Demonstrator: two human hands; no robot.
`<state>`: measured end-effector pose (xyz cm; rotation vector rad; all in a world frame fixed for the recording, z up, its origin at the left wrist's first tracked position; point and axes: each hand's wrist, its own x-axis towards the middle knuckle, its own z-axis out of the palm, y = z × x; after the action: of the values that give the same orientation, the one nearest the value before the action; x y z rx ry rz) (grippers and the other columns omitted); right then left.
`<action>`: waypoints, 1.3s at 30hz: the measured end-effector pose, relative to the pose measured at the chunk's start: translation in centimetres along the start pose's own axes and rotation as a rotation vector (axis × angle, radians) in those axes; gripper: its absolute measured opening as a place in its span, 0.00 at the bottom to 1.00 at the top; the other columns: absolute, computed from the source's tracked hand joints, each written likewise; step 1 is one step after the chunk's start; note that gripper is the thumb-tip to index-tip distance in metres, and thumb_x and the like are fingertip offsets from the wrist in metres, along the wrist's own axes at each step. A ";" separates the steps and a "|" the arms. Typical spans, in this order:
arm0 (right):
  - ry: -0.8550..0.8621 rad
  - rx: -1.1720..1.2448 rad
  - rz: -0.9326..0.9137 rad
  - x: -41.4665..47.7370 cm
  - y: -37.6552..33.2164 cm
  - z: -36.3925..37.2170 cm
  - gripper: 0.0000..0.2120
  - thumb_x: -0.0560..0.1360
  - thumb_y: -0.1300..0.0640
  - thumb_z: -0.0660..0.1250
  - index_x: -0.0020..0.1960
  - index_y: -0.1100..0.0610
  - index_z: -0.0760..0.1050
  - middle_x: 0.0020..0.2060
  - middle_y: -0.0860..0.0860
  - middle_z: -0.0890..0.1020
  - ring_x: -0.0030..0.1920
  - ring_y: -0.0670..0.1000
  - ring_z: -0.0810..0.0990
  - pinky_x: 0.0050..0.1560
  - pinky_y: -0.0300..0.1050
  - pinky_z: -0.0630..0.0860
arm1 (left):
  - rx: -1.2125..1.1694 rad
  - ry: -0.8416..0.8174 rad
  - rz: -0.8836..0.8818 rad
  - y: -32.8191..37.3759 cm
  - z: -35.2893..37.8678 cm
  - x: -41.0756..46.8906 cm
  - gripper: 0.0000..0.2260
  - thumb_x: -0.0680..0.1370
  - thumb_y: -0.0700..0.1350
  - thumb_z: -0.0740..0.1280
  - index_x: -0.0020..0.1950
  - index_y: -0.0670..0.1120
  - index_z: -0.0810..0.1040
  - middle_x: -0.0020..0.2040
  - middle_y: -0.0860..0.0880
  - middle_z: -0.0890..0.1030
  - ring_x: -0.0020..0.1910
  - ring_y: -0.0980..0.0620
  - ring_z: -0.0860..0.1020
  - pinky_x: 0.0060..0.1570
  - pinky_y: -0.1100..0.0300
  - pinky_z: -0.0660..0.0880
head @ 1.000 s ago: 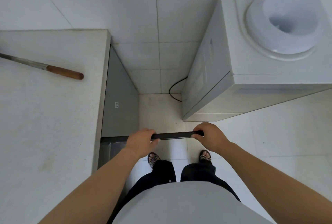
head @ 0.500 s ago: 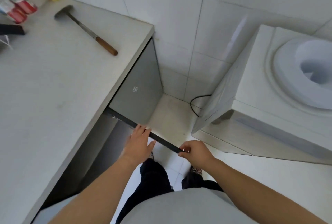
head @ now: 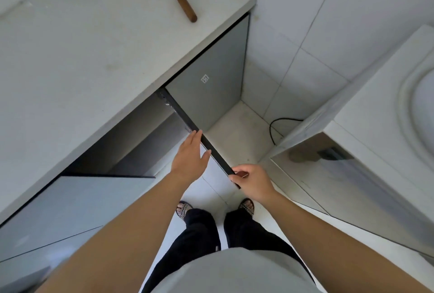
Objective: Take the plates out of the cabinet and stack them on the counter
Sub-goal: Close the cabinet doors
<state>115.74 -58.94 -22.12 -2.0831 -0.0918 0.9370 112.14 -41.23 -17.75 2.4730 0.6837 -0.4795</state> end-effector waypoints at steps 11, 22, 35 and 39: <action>-0.047 0.050 0.013 -1.3 0.1 1.9 0.14 0.70 0.54 0.73 0.55 0.53 0.80 0.40 0.47 0.82 0.41 0.48 0.81 0.49 0.37 0.76 | -0.239 0.138 -0.218 1.5 0.5 2.0 0.35 0.77 0.41 0.65 0.76 0.40 0.46 0.78 0.48 0.41 0.74 0.44 0.59 0.65 0.56 0.65; 0.022 -0.008 0.033 -0.8 -1.6 2.3 0.12 0.72 0.53 0.70 0.55 0.53 0.78 0.40 0.43 0.79 0.40 0.45 0.77 0.42 0.31 0.69 | -0.224 0.077 -0.129 -3.1 -0.6 -0.1 0.35 0.76 0.37 0.62 0.76 0.40 0.43 0.78 0.48 0.41 0.71 0.45 0.65 0.57 0.63 0.67; -0.180 -0.449 -0.273 3.1 -13.9 11.4 0.12 0.75 0.53 0.68 0.57 0.52 0.76 0.47 0.47 0.80 0.44 0.45 0.77 0.49 0.36 0.74 | -0.135 0.105 -0.251 -17.0 -4.3 -2.8 0.24 0.74 0.34 0.61 0.69 0.48 0.65 0.60 0.45 0.73 0.51 0.43 0.77 0.45 0.54 0.75; -0.205 -0.519 -0.363 3.4 -17.0 14.5 0.13 0.75 0.52 0.67 0.57 0.55 0.76 0.46 0.47 0.80 0.44 0.46 0.77 0.47 0.36 0.72 | -0.136 0.136 -0.262 -20.7 -5.7 -3.1 0.21 0.77 0.37 0.62 0.68 0.50 0.67 0.61 0.47 0.73 0.55 0.45 0.76 0.49 0.53 0.75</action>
<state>113.06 -36.97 -17.42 -2.3093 -0.8717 0.9635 99.22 -23.99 -19.85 2.3140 1.0681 -0.3488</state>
